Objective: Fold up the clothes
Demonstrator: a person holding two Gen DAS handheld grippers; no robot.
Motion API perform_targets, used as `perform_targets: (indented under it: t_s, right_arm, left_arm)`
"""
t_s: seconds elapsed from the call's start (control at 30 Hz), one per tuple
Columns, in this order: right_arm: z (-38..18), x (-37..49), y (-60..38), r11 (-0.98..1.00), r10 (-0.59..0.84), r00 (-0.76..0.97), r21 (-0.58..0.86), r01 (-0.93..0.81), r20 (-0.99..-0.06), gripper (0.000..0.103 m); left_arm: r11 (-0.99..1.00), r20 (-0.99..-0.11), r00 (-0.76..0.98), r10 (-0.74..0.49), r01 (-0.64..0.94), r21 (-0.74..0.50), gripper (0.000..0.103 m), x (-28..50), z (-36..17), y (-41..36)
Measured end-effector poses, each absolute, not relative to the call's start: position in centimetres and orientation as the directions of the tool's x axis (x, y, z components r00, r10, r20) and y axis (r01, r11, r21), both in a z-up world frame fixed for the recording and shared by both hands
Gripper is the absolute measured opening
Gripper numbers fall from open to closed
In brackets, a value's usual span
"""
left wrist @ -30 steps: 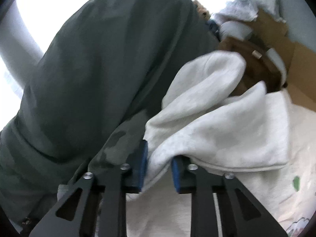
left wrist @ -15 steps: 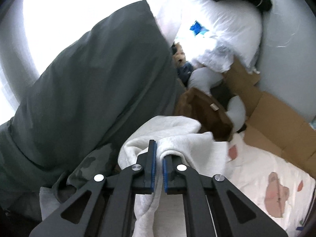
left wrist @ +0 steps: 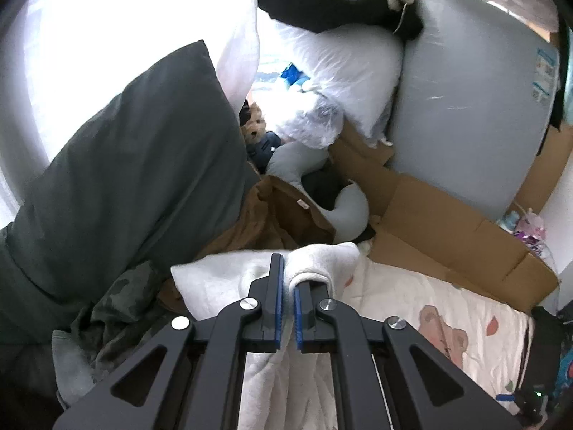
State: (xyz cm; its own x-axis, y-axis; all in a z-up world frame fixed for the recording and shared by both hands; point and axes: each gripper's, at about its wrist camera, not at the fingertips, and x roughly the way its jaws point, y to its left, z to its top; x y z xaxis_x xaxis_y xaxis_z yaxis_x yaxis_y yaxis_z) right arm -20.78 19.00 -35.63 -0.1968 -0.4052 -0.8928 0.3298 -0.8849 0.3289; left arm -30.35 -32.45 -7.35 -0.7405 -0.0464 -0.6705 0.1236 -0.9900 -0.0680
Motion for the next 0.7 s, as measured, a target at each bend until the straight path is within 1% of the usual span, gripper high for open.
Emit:
perform_targets:
  t_s: [0.27,0.4,0.53,0.67,0.7]
  right_arm:
    - [-35.3,-21.7,17.2,-0.867,-0.409,-0.191,0.315,0.386,-0.892,0.098]
    - [-34.4,-22.6,15.7,-0.851,-0.433,-0.194,0.328,0.41,-0.881,0.098]
    - [-33.7,-23.8,13.6,-0.825,-0.461,-0.183,0.343,0.448,-0.869,0.098]
    - [-33.4,-24.9,11.3,-0.798,-0.47,-0.166,0.336,0.5,-0.867,0.098]
    - [-33.5,-25.2,10.6,-0.79,-0.471,-0.162,0.333,0.514,-0.867,0.096]
  left_arm:
    - [-0.984,-0.639,-0.767,-0.067,0.155,-0.083,0.003,-24.3,-3.1,-33.5]
    - [-0.98,-0.631,-0.772,-0.082,0.176,-0.089,0.003,-21.0,-0.9,-34.7]
    - [-0.969,-0.63,-0.769,-0.109,0.225,-0.106,0.003,-17.7,-0.4,-36.5]
    - [-0.948,-0.636,-0.757,-0.147,0.292,-0.128,0.003,-14.6,-1.0,-39.0]
    - [-0.943,-0.639,-0.753,-0.158,0.308,-0.13,0.003,-13.9,-1.3,-39.7]
